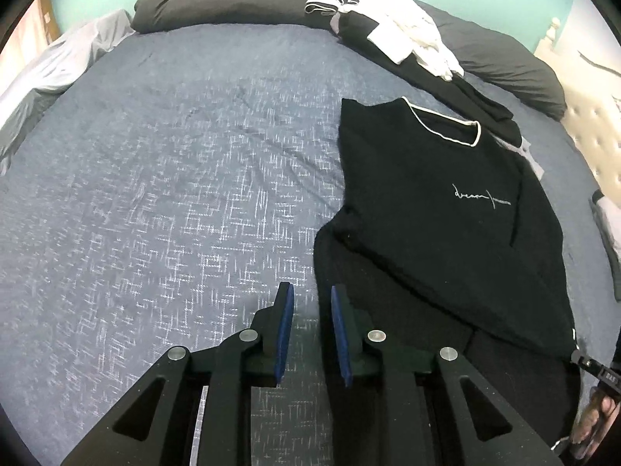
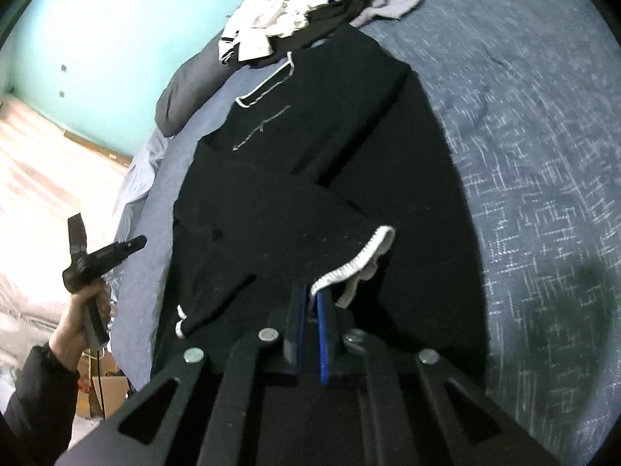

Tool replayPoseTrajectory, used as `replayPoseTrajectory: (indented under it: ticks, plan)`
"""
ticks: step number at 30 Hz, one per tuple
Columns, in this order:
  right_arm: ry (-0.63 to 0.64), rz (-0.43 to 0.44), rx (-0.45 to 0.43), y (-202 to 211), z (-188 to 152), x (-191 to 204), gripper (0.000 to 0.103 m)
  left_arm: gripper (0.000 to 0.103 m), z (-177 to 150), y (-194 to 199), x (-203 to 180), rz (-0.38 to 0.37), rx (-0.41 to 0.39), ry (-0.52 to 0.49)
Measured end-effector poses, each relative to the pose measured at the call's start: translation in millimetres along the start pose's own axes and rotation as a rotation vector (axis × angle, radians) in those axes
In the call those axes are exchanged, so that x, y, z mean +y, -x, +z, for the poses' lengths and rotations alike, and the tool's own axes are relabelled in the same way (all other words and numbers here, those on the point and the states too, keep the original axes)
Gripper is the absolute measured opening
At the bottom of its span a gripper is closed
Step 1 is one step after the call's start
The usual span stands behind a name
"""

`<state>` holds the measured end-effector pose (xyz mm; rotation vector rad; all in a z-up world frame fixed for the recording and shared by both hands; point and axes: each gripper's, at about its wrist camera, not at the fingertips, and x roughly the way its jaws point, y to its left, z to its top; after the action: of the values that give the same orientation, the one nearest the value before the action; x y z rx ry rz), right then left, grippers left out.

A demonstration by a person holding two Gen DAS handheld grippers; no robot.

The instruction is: Fold clothes

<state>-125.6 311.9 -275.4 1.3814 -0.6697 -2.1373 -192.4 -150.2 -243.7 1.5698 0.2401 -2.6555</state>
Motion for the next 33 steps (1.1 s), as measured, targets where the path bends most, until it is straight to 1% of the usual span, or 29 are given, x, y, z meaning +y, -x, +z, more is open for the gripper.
replayPoseTrajectory:
  ticks: [3,7,11,14,15,17,20,23,29,33]
  plan:
    - [0.002,-0.012,0.017,-2,-2,-1,0.005,0.022,0,4,-1,0.002,-0.003,-0.005]
    - [-0.027,-0.041,0.048,-10,-4,-14,0.005,0.022,6,-3,-5,-0.001,-0.001,-0.007]
    - [-0.047,-0.064,0.049,-8,-3,-19,0.005,0.022,11,-11,-8,-0.003,0.000,-0.009]
    - [-0.074,-0.066,0.017,4,0,-24,0.005,0.023,16,-16,-11,-0.005,0.001,-0.010]
    - [-0.084,-0.065,0.006,9,1,-26,0.005,0.024,17,-18,-12,-0.006,0.002,-0.011]
    - [-0.099,-0.043,-0.048,19,6,-29,0.006,0.028,20,-22,-14,-0.007,0.003,-0.012]
    - [-0.091,-0.031,-0.105,25,12,-30,0.006,0.028,24,-28,-17,-0.009,0.004,-0.014]
    - [-0.089,-0.019,-0.112,18,18,-31,0.006,0.028,36,-37,-19,-0.010,0.003,-0.013]
    - [-0.056,-0.031,-0.114,6,31,-29,0.006,0.028,67,-60,-25,-0.012,0.000,-0.008]
    - [-0.064,-0.032,-0.123,4,37,-34,0.006,0.031,87,-76,-28,-0.013,-0.002,-0.004]
